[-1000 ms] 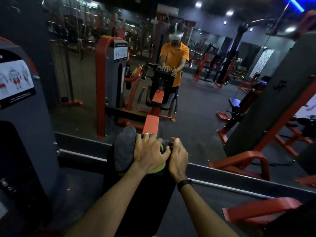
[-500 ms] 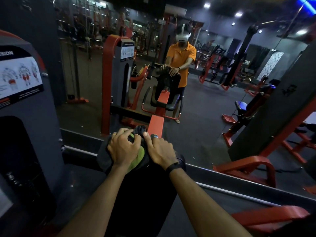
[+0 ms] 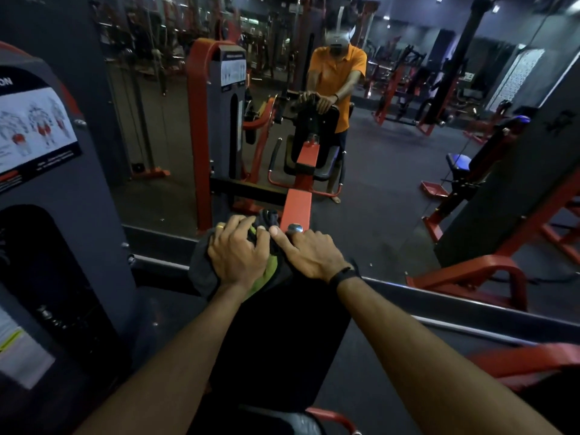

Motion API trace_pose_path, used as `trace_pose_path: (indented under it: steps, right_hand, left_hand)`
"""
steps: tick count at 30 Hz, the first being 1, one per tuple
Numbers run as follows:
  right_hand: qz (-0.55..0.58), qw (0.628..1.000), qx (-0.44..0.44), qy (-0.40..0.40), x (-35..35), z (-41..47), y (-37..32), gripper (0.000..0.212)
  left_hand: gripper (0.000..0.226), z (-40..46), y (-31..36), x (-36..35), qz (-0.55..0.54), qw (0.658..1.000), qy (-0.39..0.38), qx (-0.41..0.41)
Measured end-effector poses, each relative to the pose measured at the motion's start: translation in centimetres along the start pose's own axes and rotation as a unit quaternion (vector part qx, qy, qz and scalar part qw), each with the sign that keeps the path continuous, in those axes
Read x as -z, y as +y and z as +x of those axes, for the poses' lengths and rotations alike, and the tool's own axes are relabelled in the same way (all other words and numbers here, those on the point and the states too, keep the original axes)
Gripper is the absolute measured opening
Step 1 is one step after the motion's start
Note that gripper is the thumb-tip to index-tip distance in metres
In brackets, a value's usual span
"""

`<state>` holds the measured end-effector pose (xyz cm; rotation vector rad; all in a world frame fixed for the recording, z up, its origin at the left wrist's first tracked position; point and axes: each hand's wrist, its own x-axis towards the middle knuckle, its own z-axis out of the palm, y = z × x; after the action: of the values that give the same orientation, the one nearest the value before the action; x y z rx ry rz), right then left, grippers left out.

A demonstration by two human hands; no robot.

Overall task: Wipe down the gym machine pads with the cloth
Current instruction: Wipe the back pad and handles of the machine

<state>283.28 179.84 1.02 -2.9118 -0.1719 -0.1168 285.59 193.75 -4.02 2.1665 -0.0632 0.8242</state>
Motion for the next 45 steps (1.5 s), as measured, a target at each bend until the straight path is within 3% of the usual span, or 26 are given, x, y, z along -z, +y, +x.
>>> trace_pose_path:
  steps: [10, 21, 45]
  right_hand:
    - [0.021, 1.000, 0.001, 0.015, 0.07, 0.16, -0.12, 0.071]
    - [0.028, 0.999, -0.004, 0.042, 0.01, 0.22, -0.37, 0.048]
    - [0.029, 0.997, -0.011, 0.075, -0.60, 0.70, -0.09, 0.045]
  left_hand:
    - [0.041, -0.15, -0.16, -0.21, 0.001, 1.000, 0.008, -0.003]
    - [0.038, -0.15, -0.14, -0.22, -0.007, 1.000, 0.019, -0.013]
    - [0.038, -0.17, -0.17, -0.30, -0.002, 0.999, 0.029, -0.020]
